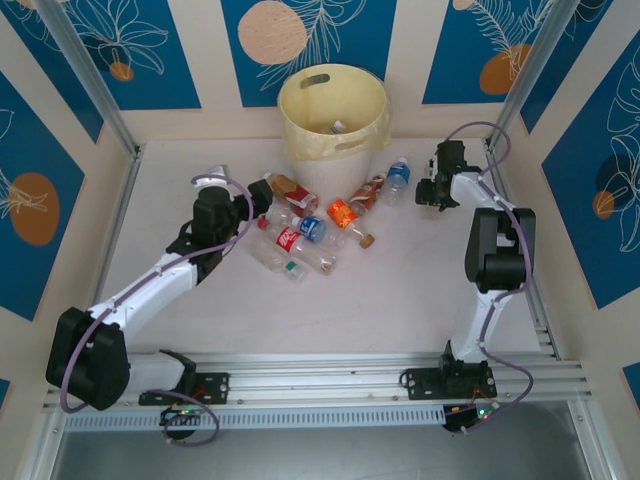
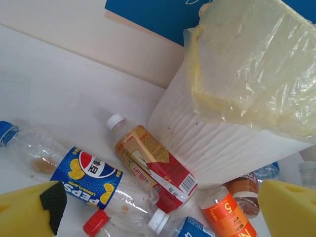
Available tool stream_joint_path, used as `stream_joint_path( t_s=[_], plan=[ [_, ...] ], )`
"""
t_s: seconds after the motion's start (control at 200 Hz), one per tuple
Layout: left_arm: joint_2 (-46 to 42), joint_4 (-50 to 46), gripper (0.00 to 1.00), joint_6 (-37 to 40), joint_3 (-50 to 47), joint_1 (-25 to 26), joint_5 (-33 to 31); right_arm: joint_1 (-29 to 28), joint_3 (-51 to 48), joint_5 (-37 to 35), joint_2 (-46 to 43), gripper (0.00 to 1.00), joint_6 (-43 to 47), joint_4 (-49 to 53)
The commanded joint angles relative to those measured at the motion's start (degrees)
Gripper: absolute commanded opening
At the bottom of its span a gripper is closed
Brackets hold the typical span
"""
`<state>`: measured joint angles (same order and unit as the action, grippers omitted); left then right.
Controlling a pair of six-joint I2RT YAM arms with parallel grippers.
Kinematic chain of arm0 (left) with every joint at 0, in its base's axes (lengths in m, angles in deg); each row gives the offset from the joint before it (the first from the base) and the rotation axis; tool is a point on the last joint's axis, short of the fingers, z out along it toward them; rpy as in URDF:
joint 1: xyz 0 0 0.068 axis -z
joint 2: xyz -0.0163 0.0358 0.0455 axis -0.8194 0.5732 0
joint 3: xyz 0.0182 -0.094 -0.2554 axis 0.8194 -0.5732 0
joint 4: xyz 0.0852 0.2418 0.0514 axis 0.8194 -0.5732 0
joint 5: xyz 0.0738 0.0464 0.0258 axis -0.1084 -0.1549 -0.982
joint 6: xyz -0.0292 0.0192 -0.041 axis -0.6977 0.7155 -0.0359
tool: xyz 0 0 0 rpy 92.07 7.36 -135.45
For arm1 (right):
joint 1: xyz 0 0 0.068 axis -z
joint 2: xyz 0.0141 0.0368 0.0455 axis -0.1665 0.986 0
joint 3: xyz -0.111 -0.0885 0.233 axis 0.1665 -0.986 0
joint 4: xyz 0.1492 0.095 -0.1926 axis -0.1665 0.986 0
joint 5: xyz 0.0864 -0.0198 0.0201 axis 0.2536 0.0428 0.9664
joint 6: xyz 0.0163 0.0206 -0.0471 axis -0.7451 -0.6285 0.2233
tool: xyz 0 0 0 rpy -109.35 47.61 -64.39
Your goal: Put the plastic bottles in the bin
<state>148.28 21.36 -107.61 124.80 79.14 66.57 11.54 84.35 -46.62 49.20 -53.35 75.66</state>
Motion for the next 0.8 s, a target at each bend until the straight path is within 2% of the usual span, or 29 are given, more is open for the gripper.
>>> stream_joint_path(
  t_s=[0.0, 0.495, 0.795],
  plan=[
    [0.16, 0.05, 1.00, -1.39, -1.05, -0.96, 0.45, 0.11, -4.02, 1.26, -5.21, 0.32, -2.69, -7.93],
    [-0.57, 1.75, 1.00, -4.35, -3.52, -2.89, 1.72, -0.16, -18.86, 8.59, -23.09, 0.29, -9.29, -22.14],
    [0.02, 2.30, 1.00, -4.53, -4.17, -3.52, 3.02, -2.64, -16.06, 12.98, -33.30, 0.29, -12.05, -23.52]
  ],
)
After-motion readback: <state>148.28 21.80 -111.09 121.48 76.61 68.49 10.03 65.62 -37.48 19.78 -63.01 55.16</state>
